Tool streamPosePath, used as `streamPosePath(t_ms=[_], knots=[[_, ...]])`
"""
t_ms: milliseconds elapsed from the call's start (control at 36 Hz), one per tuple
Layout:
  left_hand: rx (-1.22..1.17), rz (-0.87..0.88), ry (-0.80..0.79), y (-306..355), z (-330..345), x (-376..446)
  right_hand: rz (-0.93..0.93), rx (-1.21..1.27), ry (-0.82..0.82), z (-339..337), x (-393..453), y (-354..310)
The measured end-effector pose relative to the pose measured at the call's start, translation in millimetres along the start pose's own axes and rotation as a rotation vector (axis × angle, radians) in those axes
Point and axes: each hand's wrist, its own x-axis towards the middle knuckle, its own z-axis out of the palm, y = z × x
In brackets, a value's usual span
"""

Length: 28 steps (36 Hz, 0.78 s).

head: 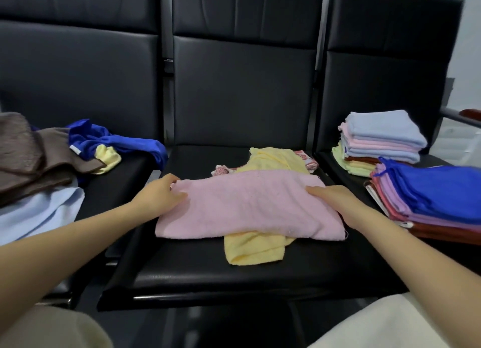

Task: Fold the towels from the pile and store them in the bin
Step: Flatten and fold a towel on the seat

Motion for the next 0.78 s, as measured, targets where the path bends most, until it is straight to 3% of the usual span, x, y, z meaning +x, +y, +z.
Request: streamPosePath(t_ms=[167,278,472,667,722,778], knots=[[0.058,0.093,0.021,6,10,-16,-0.115,0.04,-0.094,-2,-15,13],[0.051,0.115,0.069,3,10,-13,-0.06,0.224,-0.028,-7,-18,11],[-0.048,0.119,0.306,15,8,-14,-0.096,0.432,0.048,-29,-27,-10],[-0.287,0.259,0.177,37,14,-27,-0.088,0.658,-0.058,-9,-49,-45],[-0.444,0.171,0.085,49,14,-30,-0.102,0.72,-0.183,6,-53,-57],[-0.754,0.017,-0.035,65,15,-35,-0.121,0.745,-0.31,21,-54,-66]])
